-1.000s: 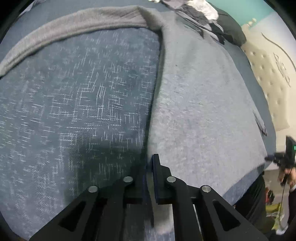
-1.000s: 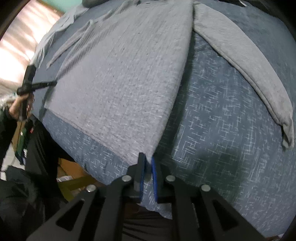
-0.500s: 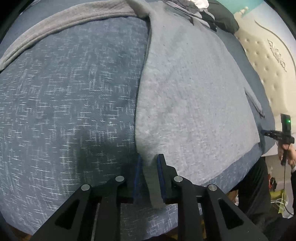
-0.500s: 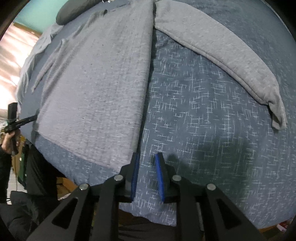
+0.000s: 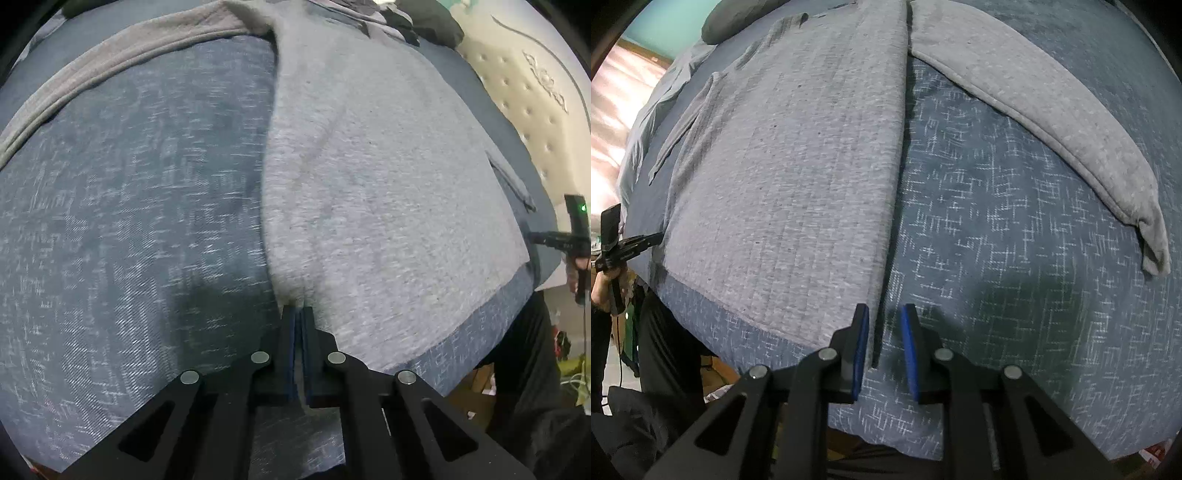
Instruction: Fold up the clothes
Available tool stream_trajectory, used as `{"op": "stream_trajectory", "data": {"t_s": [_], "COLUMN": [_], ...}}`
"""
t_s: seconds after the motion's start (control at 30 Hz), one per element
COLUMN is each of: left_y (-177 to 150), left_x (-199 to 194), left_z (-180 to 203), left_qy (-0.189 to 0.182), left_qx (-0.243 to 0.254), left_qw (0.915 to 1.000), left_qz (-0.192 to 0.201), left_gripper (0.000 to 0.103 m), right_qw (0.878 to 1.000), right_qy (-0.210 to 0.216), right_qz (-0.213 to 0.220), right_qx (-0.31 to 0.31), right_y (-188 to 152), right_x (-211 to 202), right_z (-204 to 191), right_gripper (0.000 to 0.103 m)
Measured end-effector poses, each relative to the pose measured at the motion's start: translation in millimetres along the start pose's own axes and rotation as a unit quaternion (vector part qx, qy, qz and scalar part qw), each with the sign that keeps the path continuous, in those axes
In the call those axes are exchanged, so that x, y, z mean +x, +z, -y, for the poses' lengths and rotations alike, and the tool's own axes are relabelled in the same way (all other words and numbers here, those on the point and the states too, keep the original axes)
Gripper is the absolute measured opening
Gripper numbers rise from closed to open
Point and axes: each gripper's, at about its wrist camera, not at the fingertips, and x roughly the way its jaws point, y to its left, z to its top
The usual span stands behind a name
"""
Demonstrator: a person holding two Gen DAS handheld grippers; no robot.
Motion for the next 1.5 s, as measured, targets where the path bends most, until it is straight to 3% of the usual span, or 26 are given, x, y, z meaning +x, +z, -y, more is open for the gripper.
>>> {"op": "stream_trajectory", "data": {"t_s": [0.2, 0.33, 0.73, 0.87, 0.9, 0.93, 0.97, 1.03, 1.13, 1.33, 1.5], "left_y": [-8.5, 23.3, 7.8, 5.7, 22.9, 35.9, 39.1, 47.3, 47.8, 38.0, 22.7], "left_x": [-1.2, 19.0, 16.4, 13.5, 17.2, 19.9, 20.0, 20.5, 21.1, 1.2, -16.0], "left_z": [-14.0, 28.6, 16.8, 12.9, 8.6, 5.7, 7.3, 11.7, 23.1, 7.2, 11.5], "left_qy": [-0.003, 0.007, 0.006, 0.006, 0.006, 0.005, 0.005, 0.004, 0.005, 0.001, 0.003], "left_qx": [-0.020, -0.007, -0.009, -0.009, -0.009, -0.009, -0.009, -0.009, -0.006, -0.005, -0.003], "left_qw": [0.9998, 0.9999, 0.9999, 0.9999, 0.9999, 0.9999, 0.9999, 0.9999, 0.9999, 0.9999, 0.9999], "left_qz": [0.003, 0.005, 0.000, 0.003, 0.004, 0.004, 0.005, 0.006, 0.008, 0.011, 0.014], "left_gripper": [0.002, 0.002, 0.002, 0.002, 0.002, 0.002, 0.002, 0.002, 0.002, 0.002, 0.002], "right_qw": [1.000, 1.000, 0.999, 0.999, 0.999, 1.000, 1.000, 1.000, 1.000, 0.998, 0.999], "right_qy": [-0.008, -0.006, 0.006, 0.013, 0.013, 0.008, 0.006, 0.014, 0.010, 0.003, 0.024], "right_qz": [-0.002, -0.005, -0.011, -0.019, -0.020, -0.018, -0.014, -0.005, 0.002, 0.008, -0.005], "right_qx": [0.000, 0.006, 0.046, 0.033, 0.028, 0.019, 0.013, 0.010, -0.011, -0.061, -0.043], "right_y": [2.5, 3.3, 0.3, -3.6, -4.9, -6.7, -7.3, -5.0, -9.8, -25.8, -32.7], "right_x": [5.6, 9.2, 19.4, 26.0, 27.9, 29.7, 31.1, 32.1, 28.3, 18.3, 36.7], "right_z": [-4.2, -5.3, -10.8, -15.0, -17.4, -22.5, -28.0, -40.8, -55.1, -86.2, -79.6], "right_gripper": [0.018, 0.018, 0.019, 0.019, 0.019, 0.017, 0.006, 0.004, 0.003, 0.002, 0.003]}}
